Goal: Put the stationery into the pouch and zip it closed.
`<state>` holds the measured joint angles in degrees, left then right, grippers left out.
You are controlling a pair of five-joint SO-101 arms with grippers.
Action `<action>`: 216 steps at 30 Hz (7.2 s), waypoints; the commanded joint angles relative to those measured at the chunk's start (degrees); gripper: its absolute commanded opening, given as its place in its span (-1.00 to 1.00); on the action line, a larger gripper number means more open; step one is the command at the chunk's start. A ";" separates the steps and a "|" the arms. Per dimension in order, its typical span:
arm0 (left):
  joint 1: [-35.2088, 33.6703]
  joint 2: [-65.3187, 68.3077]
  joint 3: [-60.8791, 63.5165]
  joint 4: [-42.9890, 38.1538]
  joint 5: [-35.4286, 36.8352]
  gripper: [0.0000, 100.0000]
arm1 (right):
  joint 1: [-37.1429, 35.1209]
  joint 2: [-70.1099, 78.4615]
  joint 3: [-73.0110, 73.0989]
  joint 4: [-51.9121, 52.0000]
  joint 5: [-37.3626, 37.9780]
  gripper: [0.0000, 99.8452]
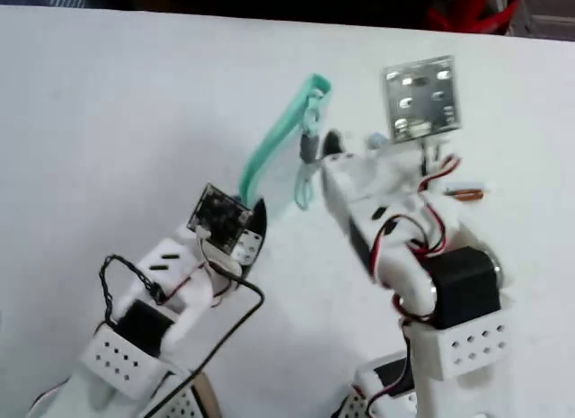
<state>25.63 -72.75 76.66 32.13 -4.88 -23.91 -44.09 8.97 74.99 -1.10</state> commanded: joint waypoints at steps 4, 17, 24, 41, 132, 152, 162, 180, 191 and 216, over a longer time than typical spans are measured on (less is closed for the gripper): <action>0.40 0.22 -0.26 -0.97 0.70 -0.95 | -4.53 0.22 4.84 -5.58 3.08 -0.27; 0.22 0.04 -0.26 -0.97 0.53 -0.95 | -4.70 0.22 13.98 -18.24 6.15 -0.35; 0.40 -0.04 -0.26 -0.97 0.44 -0.95 | -4.26 0.22 17.32 -24.66 6.59 -0.44; 0.22 -0.04 -0.26 -0.88 0.35 -0.95 | -4.26 0.13 30.59 -41.10 17.41 -0.57; 4.79 -33.63 -2.37 12.75 4.92 -0.95 | -7.52 -12.53 3.60 -0.75 13.10 -0.96; 6.02 -19.82 -9.76 14.95 4.84 -0.95 | 4.79 4.97 3.69 -4.18 12.84 -0.96; 5.93 -19.82 -9.67 14.95 5.10 -0.95 | 7.60 6.99 5.19 -4.26 12.84 -0.96; 5.76 -19.91 1.14 7.21 8.79 -0.90 | 6.29 6.90 7.82 -3.91 12.92 -0.96; 6.20 -19.91 4.57 2.81 3.52 -0.96 | -2.33 1.98 0.97 4.00 18.46 -0.96; 6.11 -19.91 1.49 8.09 3.25 -0.96 | -29.14 1.80 -13.54 21.14 26.64 -0.96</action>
<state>31.25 -93.14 80.97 40.13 -1.19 -51.08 -42.15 -2.11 95.38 24.84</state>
